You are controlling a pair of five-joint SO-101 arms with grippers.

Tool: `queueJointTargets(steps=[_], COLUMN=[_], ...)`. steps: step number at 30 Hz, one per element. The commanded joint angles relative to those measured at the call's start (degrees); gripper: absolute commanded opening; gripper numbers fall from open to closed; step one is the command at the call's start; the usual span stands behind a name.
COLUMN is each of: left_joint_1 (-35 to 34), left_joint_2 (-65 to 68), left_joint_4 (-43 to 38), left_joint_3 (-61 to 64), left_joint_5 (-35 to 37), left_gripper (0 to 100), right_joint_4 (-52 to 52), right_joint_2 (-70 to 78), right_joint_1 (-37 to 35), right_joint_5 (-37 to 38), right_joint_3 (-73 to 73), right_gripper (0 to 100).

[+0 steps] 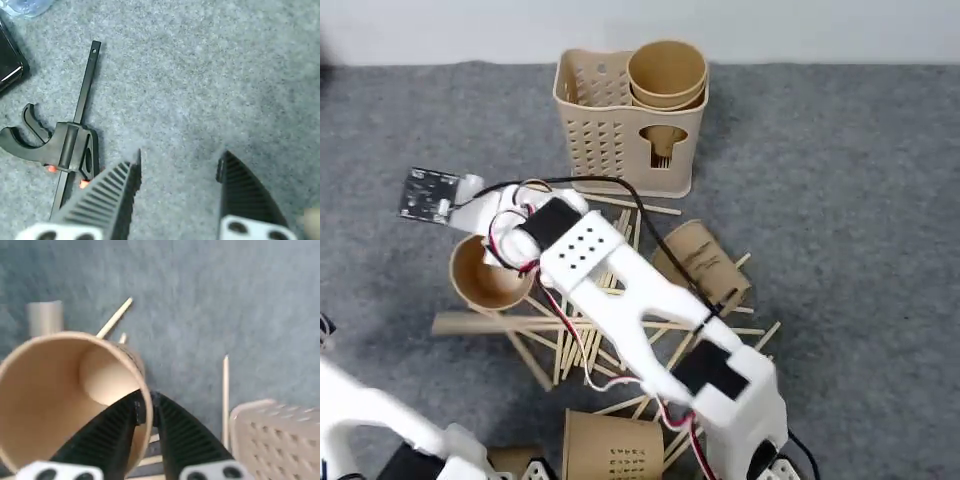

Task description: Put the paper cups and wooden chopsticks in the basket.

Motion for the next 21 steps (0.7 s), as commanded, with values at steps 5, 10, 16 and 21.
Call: queueJointTargets(steps=[5,10,16,21], left_joint_1=[-0.53,-1.85,-2.02,-1.85], left_joint_2=[-2.81,-2.81,-2.81,-2.81], left_joint_4=[-0.7,-0.7,-0.7,-0.7], left_joint_3=[3.03,4.97,5.32,5.32], left_joint_5=[0.62,0.62,0.62,0.62], left_gripper=[24,24,24,24], right_joint_4=[-1.8,-12.88,-23.34,-27.91], right_joint_2=[-12.7,-18.33,-25.71,-30.29], right_joint_1=[1.89,7.16,15.69,25.27], right_joint_5=[-0.53,-0.53,-0.53,-0.53], right_joint_3=[-0.62,-0.62,-0.62,-0.62], right_gripper=[0.7,0.7,0.7,0.7])
